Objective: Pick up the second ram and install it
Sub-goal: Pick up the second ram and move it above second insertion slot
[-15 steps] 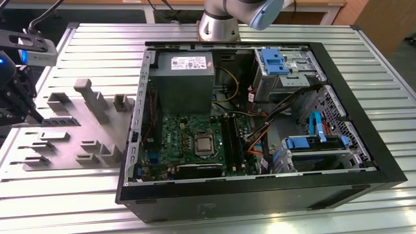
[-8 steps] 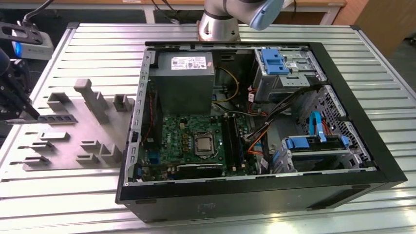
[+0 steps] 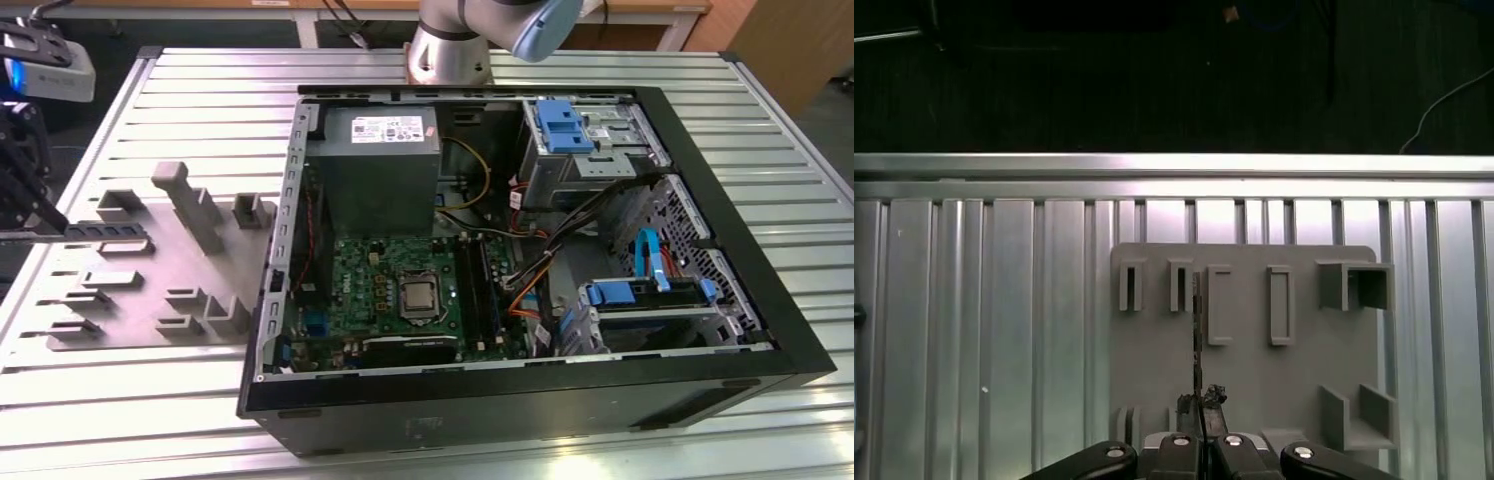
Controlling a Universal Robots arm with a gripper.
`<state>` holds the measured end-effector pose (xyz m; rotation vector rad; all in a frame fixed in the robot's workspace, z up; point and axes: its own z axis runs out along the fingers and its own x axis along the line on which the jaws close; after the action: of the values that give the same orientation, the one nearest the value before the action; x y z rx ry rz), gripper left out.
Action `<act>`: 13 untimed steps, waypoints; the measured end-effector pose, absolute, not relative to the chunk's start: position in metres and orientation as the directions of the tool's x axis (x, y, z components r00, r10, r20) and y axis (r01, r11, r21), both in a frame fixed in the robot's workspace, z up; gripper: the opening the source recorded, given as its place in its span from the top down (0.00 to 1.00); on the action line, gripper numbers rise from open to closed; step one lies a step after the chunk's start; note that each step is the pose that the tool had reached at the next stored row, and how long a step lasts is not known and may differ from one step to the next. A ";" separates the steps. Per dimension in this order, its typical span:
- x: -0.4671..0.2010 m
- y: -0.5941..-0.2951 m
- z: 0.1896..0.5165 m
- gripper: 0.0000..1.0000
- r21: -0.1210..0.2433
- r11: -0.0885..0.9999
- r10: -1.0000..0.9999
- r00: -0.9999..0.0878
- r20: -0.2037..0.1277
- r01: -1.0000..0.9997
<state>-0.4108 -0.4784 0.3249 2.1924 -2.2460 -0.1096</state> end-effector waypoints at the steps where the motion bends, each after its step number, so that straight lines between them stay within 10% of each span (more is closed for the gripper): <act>1: -0.411 -0.478 0.327 0.89 0.051 0.023 -0.999 -0.025 -0.048 -0.998; 13: -0.411 -0.478 0.358 0.89 0.051 0.023 -0.999 -0.025 -0.048 -0.998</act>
<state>-0.4108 -0.4784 0.3579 2.1926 -2.2458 -0.1096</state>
